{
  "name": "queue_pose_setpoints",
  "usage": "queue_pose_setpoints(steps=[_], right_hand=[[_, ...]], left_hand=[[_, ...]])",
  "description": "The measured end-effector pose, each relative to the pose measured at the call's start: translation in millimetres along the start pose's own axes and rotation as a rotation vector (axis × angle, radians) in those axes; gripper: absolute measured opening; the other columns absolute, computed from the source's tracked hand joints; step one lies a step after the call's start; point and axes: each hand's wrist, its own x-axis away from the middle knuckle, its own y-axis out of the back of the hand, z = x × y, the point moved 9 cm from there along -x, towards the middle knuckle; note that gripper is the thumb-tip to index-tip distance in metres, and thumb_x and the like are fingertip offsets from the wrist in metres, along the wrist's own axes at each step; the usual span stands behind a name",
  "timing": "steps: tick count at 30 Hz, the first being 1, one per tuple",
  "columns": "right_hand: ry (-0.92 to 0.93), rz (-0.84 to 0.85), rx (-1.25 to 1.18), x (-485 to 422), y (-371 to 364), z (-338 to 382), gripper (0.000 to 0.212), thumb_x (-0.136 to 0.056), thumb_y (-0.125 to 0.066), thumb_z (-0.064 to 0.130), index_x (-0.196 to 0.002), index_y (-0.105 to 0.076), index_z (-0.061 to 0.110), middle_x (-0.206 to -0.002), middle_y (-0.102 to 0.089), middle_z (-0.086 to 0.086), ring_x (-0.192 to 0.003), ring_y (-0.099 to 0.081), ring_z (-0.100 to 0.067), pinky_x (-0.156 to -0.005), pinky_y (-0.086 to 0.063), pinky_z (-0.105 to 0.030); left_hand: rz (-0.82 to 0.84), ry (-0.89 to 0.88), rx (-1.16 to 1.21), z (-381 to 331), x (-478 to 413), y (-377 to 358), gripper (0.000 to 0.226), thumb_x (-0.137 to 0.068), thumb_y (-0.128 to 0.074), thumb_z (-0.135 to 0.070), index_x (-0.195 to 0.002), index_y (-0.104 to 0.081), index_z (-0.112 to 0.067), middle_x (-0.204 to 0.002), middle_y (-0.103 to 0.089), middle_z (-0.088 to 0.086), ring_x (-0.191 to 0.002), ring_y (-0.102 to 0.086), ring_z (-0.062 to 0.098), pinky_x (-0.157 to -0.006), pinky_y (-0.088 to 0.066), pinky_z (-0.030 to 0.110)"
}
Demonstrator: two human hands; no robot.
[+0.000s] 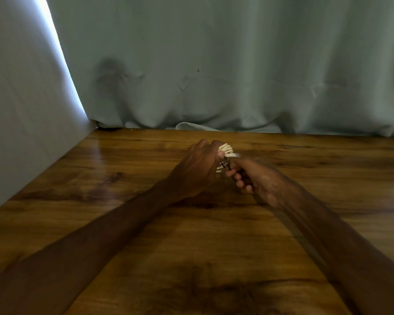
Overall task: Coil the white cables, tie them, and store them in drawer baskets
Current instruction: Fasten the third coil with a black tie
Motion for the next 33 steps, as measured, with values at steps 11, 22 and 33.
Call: queue_pose_setpoints(steps=[11, 22, 33], right_hand=[[-0.016, 0.068, -0.180, 2, -6, 1, 0.019, -0.098, -0.054, 0.017, -0.089, -0.069, 0.007, -0.068, -0.062, 0.000, -0.050, -0.058, -0.007, -0.041, -0.040, -0.015], [0.057, 0.188, -0.491, 9, -23, 11, 0.016, -0.097, -0.063, 0.004, -0.110, -0.072, -0.001, -0.094, -0.075, -0.011, -0.075, -0.070, -0.010, -0.055, -0.055, -0.015], [0.018, 0.240, -0.627, 8, -43, 5, 0.019, -0.095, -0.063, 0.004, -0.112, -0.072, 0.002, -0.090, -0.074, -0.007, -0.068, -0.068, -0.006, -0.054, -0.053, -0.015]], left_hand=[[-0.043, -0.076, 0.034, -6, 3, -2, 0.036, -0.109, -0.032, -0.025, -0.133, -0.053, -0.010, -0.109, -0.058, 0.008, -0.097, -0.049, 0.019, -0.090, -0.042, 0.042], [-0.155, -0.124, -0.034, -3, -1, 21, 0.034, -0.108, -0.031, -0.021, -0.108, -0.061, -0.006, -0.088, -0.061, 0.007, -0.081, -0.047, 0.019, -0.078, -0.041, 0.040], [-0.348, -0.127, 0.047, -8, 1, 55, 0.021, -0.103, -0.041, -0.014, -0.111, -0.059, -0.006, -0.069, -0.060, 0.003, -0.057, -0.053, 0.018, -0.053, -0.044, 0.041]])
